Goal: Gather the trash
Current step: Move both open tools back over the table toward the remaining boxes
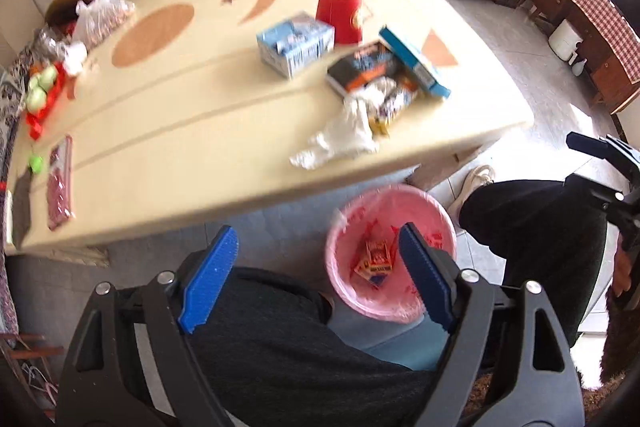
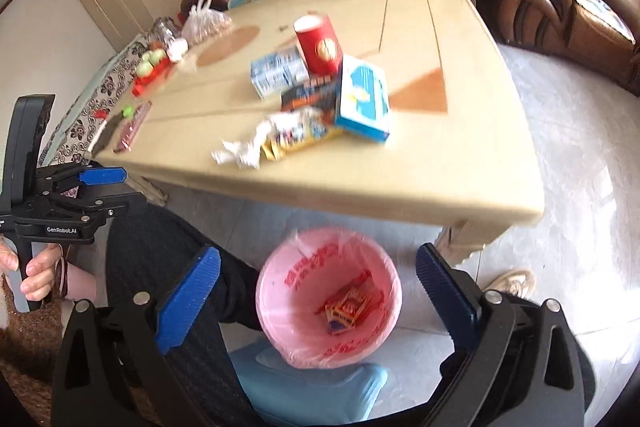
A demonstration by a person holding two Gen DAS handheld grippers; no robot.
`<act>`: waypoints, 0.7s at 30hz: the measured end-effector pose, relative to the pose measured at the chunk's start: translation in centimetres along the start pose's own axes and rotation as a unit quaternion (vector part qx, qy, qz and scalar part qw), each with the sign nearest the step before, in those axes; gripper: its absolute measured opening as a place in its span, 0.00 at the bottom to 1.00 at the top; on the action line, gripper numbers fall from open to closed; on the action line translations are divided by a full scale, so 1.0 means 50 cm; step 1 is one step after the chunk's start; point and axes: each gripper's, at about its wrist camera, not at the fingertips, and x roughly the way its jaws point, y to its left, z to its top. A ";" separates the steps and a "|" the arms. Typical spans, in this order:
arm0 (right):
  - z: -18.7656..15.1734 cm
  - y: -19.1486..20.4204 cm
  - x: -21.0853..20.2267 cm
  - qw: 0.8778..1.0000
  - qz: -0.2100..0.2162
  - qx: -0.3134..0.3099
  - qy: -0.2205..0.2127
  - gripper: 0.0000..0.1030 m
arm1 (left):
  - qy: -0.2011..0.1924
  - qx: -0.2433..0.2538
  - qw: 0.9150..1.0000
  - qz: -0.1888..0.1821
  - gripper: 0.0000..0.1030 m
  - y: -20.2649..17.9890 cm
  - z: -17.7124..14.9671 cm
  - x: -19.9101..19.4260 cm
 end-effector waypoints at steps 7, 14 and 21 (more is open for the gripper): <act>0.150 -0.015 -0.120 0.998 0.047 -0.002 -0.046 0.93 | -0.018 0.049 0.999 0.001 0.82 0.042 0.173 -0.127; 0.235 -0.033 -0.129 0.998 0.046 -0.008 -0.050 0.93 | -0.002 0.122 0.992 0.019 0.84 0.016 0.248 -0.146; 0.272 -0.069 -0.090 0.998 0.056 0.010 -0.040 0.93 | 0.024 0.144 0.989 0.017 0.84 0.003 0.309 -0.083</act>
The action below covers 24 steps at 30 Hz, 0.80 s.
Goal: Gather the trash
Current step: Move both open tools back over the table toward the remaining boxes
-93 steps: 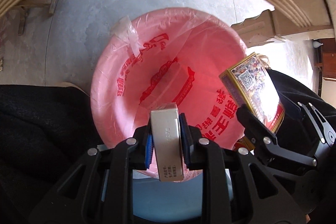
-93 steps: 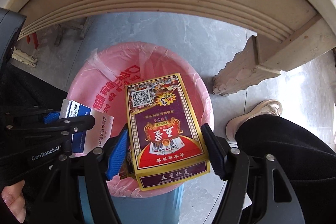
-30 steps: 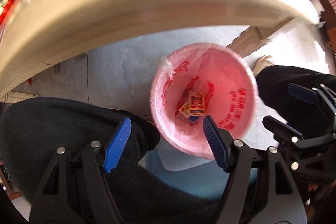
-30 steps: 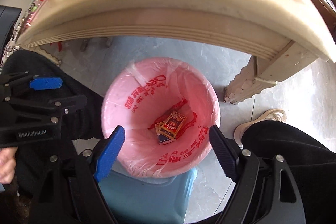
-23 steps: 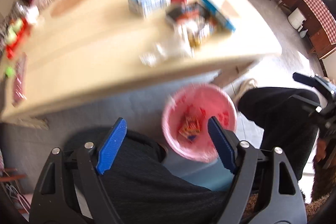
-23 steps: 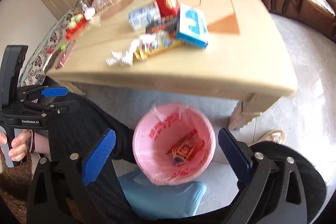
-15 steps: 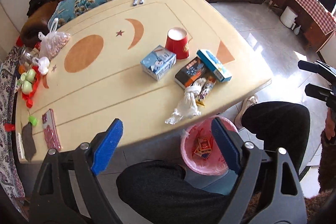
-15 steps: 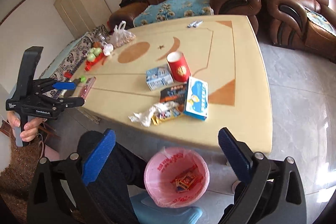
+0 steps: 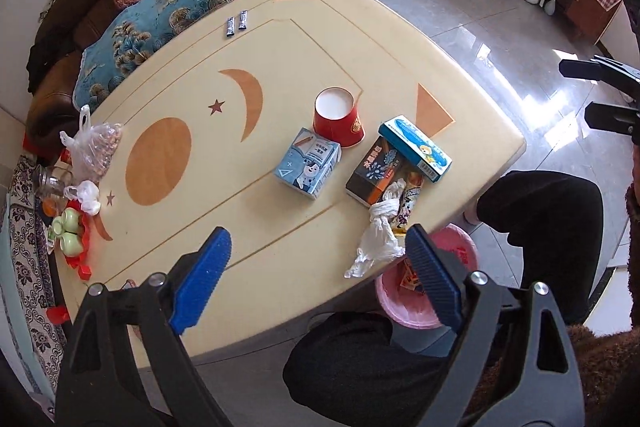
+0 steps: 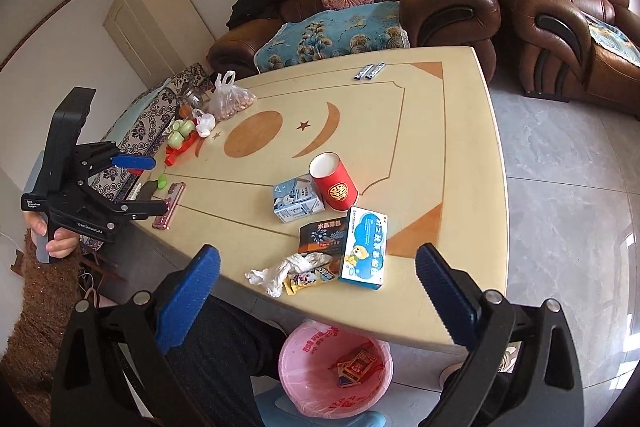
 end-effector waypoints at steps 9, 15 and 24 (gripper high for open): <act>0.010 -0.041 0.056 1.000 0.003 0.016 0.025 0.93 | 0.034 0.034 0.999 -0.015 0.84 -0.006 0.045 0.105; 0.011 -0.071 0.111 0.999 0.002 0.031 0.045 0.93 | 0.064 0.037 0.997 -0.024 0.84 0.010 0.063 0.185; 0.004 -0.098 0.219 0.995 0.008 0.035 0.094 0.93 | 0.102 0.030 0.993 -0.042 0.84 0.041 0.080 0.295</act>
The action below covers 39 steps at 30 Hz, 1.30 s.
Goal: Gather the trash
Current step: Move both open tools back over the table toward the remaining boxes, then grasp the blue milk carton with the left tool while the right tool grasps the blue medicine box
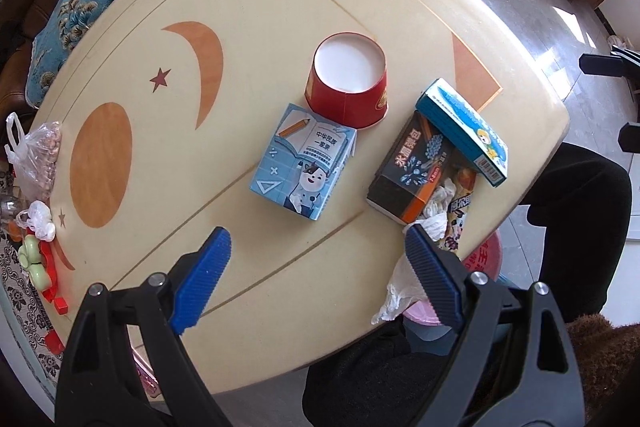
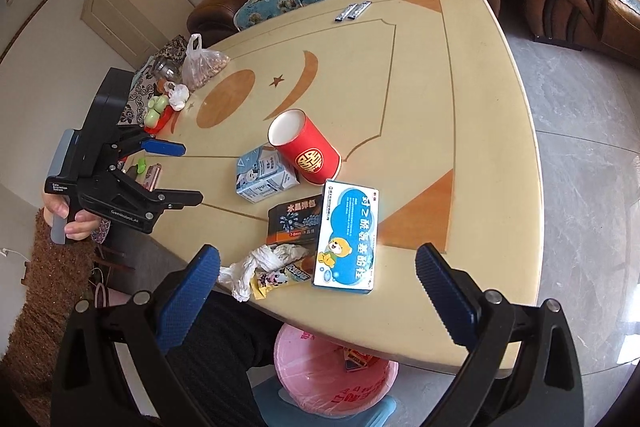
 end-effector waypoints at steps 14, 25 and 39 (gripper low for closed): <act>0.007 -0.052 0.174 0.997 0.004 0.018 0.078 0.93 | 0.043 0.024 0.999 -0.005 0.84 0.014 0.051 0.110; 0.016 -0.063 0.244 0.994 0.005 0.013 0.108 0.93 | 0.060 0.030 0.998 -0.003 0.84 0.021 0.076 0.166; 0.012 -0.052 0.295 0.992 0.000 -0.014 0.128 0.93 | 0.068 0.037 0.997 -0.025 0.84 0.029 0.105 0.215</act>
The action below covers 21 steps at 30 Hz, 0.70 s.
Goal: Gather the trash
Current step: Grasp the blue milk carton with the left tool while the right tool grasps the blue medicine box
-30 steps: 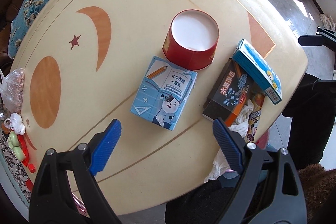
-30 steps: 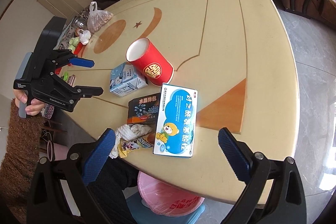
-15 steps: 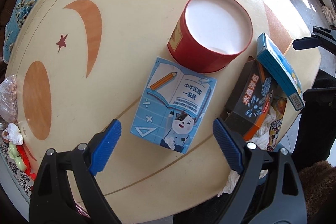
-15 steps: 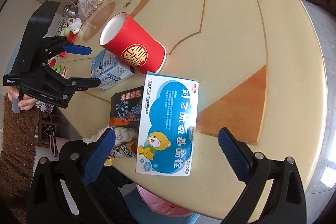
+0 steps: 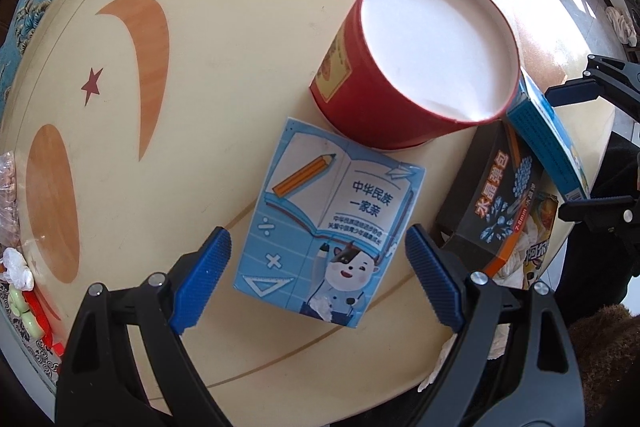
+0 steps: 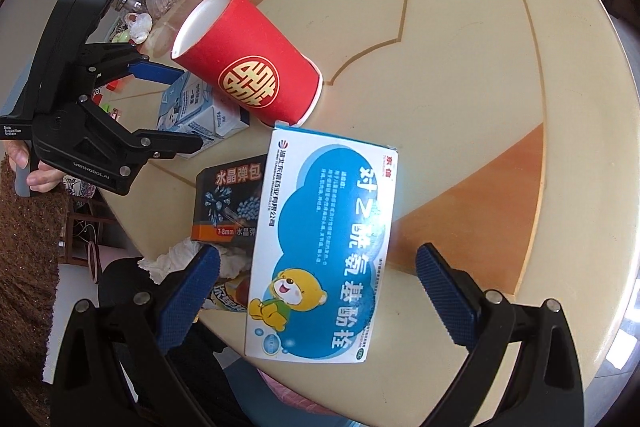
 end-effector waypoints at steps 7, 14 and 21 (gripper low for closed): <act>0.001 0.010 0.004 1.000 -0.017 -0.015 -0.012 0.91 | 0.004 -0.006 1.000 -0.007 0.84 0.009 0.007 0.015; 0.005 0.008 -0.001 0.999 -0.024 -0.012 -0.027 0.62 | 0.023 -0.015 1.000 -0.006 0.74 0.002 0.006 0.044; 0.007 0.004 -0.013 0.998 -0.041 -0.006 -0.041 0.61 | 0.018 -0.031 0.999 -0.009 0.72 0.012 0.006 0.039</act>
